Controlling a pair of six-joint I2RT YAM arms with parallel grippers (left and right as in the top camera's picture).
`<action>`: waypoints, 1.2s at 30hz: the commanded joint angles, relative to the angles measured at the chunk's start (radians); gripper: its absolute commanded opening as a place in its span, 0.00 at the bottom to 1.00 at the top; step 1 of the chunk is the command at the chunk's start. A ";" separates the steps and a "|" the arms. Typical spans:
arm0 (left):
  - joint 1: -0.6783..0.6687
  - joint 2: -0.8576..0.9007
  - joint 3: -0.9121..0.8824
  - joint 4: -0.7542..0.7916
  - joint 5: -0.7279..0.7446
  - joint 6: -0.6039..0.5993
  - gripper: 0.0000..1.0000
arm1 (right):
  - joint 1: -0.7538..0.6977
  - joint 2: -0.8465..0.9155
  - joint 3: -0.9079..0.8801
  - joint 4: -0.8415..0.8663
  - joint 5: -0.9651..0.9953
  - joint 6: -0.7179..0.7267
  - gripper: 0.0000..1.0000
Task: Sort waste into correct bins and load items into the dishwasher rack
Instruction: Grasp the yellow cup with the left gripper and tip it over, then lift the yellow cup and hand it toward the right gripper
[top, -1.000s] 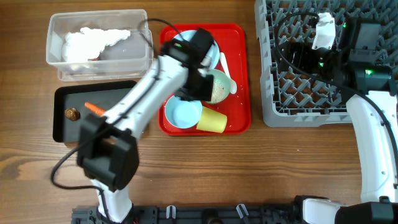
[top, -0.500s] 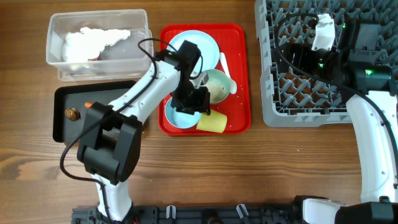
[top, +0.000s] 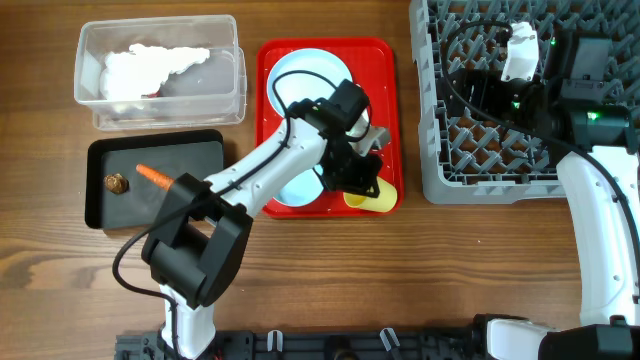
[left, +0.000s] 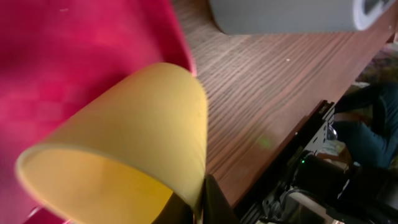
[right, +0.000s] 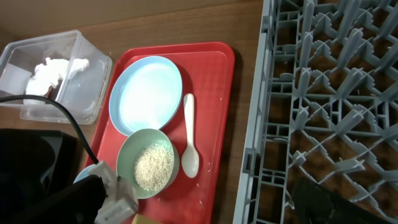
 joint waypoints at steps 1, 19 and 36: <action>-0.021 0.004 -0.007 0.021 -0.031 -0.055 0.04 | 0.003 0.006 0.003 0.001 0.009 -0.013 1.00; 0.447 -0.235 0.011 0.245 0.797 0.069 0.04 | -0.076 -0.011 0.003 0.179 -0.613 -0.188 1.00; 0.435 -0.235 0.011 0.407 0.927 0.054 0.04 | 0.150 0.271 0.003 0.474 -0.893 -0.156 1.00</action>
